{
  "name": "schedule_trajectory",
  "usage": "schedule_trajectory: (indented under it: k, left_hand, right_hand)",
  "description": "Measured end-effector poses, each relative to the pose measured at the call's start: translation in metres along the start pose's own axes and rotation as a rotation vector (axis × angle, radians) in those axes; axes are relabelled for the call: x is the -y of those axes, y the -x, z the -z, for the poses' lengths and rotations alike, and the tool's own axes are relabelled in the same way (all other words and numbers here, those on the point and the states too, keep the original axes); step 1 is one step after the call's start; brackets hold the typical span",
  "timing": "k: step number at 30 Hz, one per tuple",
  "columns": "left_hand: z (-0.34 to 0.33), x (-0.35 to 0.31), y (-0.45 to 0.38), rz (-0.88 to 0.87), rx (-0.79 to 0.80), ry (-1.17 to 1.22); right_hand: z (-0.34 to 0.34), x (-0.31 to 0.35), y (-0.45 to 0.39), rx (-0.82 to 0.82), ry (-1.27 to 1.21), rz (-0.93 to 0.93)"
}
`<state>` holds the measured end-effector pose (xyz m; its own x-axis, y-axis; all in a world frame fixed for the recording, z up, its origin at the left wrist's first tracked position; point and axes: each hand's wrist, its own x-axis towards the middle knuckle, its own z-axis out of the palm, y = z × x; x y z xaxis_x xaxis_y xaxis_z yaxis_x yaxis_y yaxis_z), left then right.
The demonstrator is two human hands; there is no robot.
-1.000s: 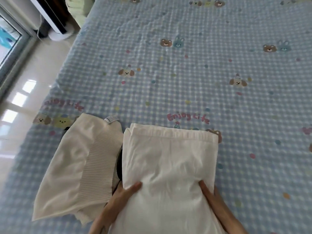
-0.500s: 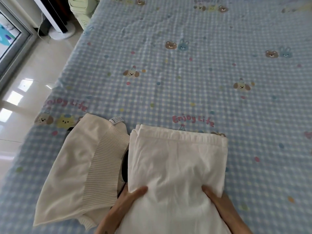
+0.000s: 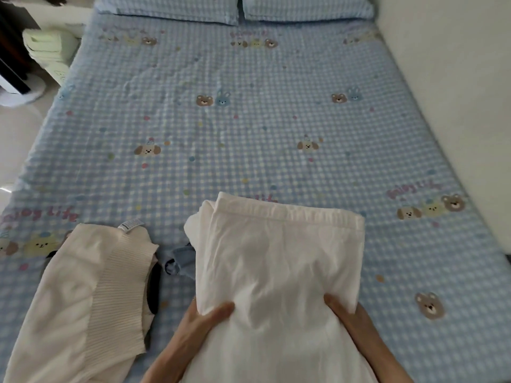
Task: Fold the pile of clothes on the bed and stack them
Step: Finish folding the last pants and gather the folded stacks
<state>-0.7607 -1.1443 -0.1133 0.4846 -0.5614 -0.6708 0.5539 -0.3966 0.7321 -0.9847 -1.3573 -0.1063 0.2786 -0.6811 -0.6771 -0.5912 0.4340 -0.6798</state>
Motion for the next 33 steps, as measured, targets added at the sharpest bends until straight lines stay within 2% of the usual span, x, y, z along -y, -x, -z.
schedule_trajectory:
  k: [8, 16, 21, 24, 29, 33]
  left_hand:
    - [-0.11, -0.026, 0.015, -0.031, 0.027, -0.122]
    - [-0.327, -0.015, 0.005, -0.052, 0.045, -0.078]
    - [-0.465, -0.006, -0.01, -0.035, 0.17, -0.036]
    - [-0.519, 0.003, -0.019, 0.024, 0.208, -0.02]
    - [-0.559, 0.022, -0.041, 0.013, 0.086, -0.12]
    - [-0.549, 0.048, -0.061, 0.029, 0.006, -0.117]
  right_hand:
    - [0.115, -0.003, 0.002, -0.036, -0.135, 0.022]
    - [0.324, 0.005, -0.028, -0.045, -0.155, 0.073]
    - [0.462, 0.006, -0.049, -0.123, -0.105, 0.078]
    - [0.518, 0.002, -0.061, -0.162, -0.091, 0.08]
    - [0.542, -0.021, -0.103, -0.129, -0.072, 0.036]
    - [0.526, -0.044, -0.144, -0.026, -0.078, 0.029]
